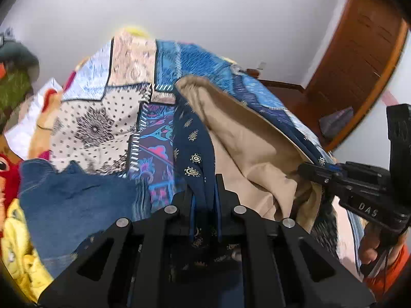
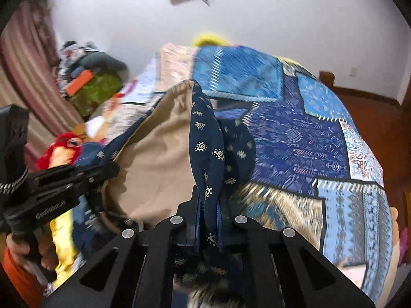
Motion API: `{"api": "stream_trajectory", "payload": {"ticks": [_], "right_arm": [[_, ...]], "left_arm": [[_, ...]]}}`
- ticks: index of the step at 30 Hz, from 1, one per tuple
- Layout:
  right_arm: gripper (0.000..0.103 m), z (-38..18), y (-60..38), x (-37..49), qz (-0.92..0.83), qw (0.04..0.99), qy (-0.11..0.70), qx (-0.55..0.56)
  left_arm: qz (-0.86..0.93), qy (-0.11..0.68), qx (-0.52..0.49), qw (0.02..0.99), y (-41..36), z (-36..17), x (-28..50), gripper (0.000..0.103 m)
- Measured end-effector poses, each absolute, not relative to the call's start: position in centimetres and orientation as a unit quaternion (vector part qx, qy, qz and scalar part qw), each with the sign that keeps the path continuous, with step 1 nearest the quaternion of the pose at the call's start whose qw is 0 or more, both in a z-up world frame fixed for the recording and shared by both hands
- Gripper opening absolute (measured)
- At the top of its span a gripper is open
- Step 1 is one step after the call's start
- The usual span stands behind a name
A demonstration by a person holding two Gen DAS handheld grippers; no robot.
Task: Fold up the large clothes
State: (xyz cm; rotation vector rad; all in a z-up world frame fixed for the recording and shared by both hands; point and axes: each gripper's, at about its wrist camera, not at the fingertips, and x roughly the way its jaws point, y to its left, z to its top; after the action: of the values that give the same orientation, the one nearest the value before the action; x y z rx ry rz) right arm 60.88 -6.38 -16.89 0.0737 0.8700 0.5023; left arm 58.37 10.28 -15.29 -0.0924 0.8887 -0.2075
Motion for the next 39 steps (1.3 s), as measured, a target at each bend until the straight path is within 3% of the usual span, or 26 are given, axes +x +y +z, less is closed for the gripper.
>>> {"api": "stream_trajectory", "payload": {"ticks": [6,14,22,29,30,31,32,33,34,39], "right_arm": [[0.007,-14.7,-7.9,52.1,0.271,0.876,0.398,0.035],[0.007,-16.9,-8.8,44.1,0.267,0.871,0.411,-0.012],[0.007,-21.7,-10.5,43.6,0.189,0.87,0.446,-0.089],[0.01,-25.8,-14.4,44.7,0.187,0.836,0.514,-0.045],[0.015,-25.8,-14.8,44.5,0.183,0.837,0.514,-0.044],[0.043,-25.8,-15.0,44.4,0.165,0.841,0.512,-0.055],[0.083,-25.8,-15.2,44.3,0.137,0.848,0.506,-0.073],[0.095,-25.4,-15.7,43.8,0.094,0.867,0.478,-0.105],[0.099,-25.2,-15.9,43.4,0.089,0.875,0.462,-0.116],[0.099,-24.3,-15.5,42.4,0.131,0.863,0.476,-0.108]], "left_arm": [[-0.123,0.422,-0.022,0.898,9.3,-13.5,50.2,0.011],[-0.112,0.446,-0.012,0.888,9.7,-16.7,42.7,0.011],[-0.08,0.479,0.002,0.874,9.9,-22.2,40.0,0.012],[-0.06,0.506,-0.031,0.86,11.8,-26.7,39.9,0.018],[-0.061,0.505,-0.038,0.86,12.1,-27.0,39.9,0.019],[-0.06,0.505,-0.04,0.86,12.2,-27.2,40.0,0.019],[-0.06,0.505,-0.042,0.86,12.2,-27.3,39.9,0.019],[-0.06,0.505,-0.043,0.86,12.2,-27.4,40.0,0.02],[-0.06,0.506,-0.042,0.859,12.2,-27.5,40.0,0.02],[-0.057,0.507,0.009,0.86,10.7,-26.5,39.5,0.024]]}}
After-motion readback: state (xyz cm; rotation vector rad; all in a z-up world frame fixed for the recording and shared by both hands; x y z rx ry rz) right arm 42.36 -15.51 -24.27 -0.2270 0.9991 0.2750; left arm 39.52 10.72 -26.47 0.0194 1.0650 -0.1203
